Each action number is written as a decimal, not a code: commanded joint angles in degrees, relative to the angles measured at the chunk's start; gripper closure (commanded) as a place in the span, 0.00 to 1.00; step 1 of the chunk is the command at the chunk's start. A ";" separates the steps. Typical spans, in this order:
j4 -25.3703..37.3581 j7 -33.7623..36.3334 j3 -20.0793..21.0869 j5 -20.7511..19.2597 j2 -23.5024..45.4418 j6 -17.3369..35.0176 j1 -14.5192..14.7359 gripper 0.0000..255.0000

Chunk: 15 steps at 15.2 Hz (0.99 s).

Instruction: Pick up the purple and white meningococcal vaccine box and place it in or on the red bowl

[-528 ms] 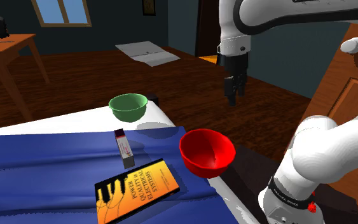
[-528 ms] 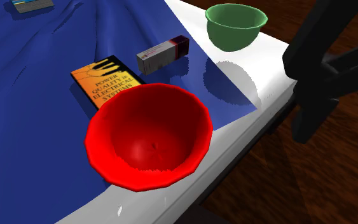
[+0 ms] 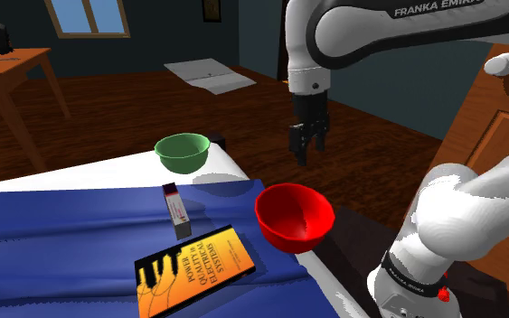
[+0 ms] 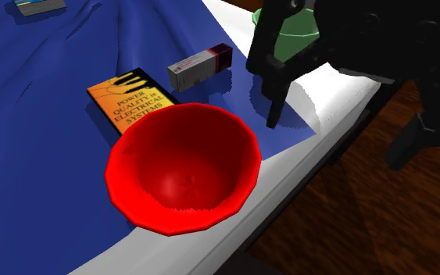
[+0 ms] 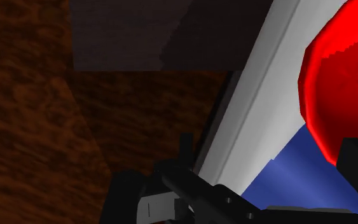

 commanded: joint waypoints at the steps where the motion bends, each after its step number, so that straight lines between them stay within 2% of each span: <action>1: 0.23 3.61 2.35 1.97 1.95 2.83 0.59 0.00; 8: 3.77 14.79 9.70 5.55 11.99 12.99 1.42 0.00; 15: 11.18 26.68 16.23 4.21 24.80 21.86 1.24 0.00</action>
